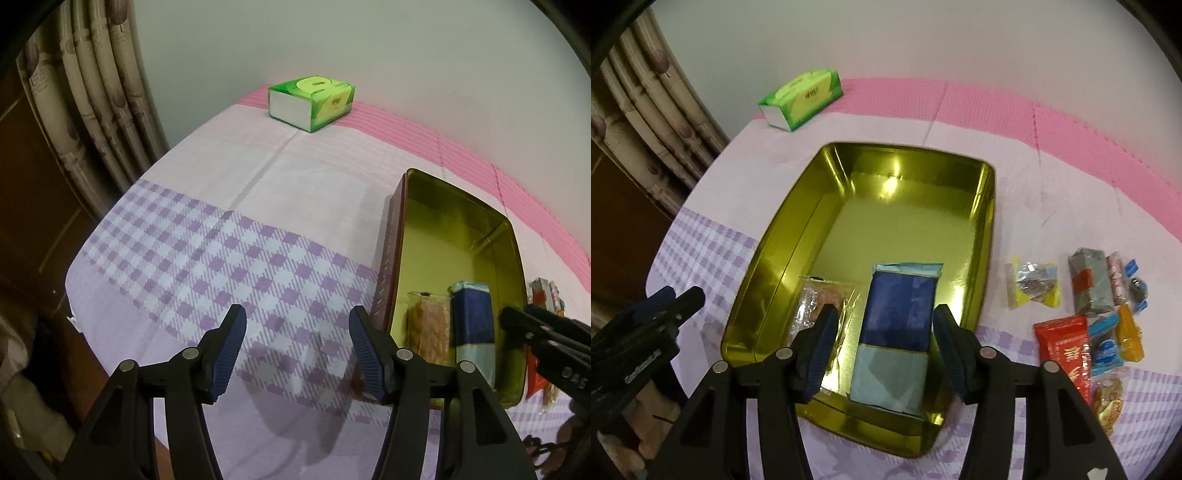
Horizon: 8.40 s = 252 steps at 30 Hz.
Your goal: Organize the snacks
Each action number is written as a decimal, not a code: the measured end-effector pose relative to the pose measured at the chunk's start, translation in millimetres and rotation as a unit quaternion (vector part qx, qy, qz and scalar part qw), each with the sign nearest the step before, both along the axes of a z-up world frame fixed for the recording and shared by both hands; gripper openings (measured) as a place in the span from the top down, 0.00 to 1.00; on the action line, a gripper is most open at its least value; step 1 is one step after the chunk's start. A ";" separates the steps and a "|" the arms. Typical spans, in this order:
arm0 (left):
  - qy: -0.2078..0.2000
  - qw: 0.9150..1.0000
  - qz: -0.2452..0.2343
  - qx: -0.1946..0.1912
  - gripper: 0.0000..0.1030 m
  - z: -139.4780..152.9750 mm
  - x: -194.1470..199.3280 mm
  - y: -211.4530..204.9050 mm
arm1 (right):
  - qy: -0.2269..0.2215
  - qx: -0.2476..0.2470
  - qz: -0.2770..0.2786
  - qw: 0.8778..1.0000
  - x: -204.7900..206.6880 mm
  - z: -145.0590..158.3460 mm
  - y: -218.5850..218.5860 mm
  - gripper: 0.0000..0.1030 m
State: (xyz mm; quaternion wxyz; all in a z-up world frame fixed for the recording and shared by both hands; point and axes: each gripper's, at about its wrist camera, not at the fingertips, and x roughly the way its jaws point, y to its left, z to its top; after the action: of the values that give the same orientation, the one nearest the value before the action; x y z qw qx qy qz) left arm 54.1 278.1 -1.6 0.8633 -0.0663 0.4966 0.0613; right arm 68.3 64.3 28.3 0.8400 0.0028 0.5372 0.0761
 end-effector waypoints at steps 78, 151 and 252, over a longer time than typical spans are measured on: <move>0.151 0.970 -0.189 -0.016 0.39 -46.3 16.4 -354.1 | 0.049 -0.057 -0.183 0.980 32.9 -38.0 -286.0 0.60; 0.091 0.965 -0.244 0.023 0.56 32.0 7.6 -246.1 | 0.053 -0.075 -0.217 0.972 38.4 -41.1 -282.4 0.58; -0.015 0.998 -0.008 0.058 0.34 11.4 5.8 -31.1 | -0.016 -0.017 -0.099 0.995 70.9 17.1 -37.1 0.64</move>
State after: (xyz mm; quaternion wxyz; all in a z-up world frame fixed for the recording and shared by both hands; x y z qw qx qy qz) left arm 59.9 247.0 9.7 0.8735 -0.0134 0.4798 0.0817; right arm 139.1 27.2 45.4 0.8517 0.0400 0.5222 -0.0162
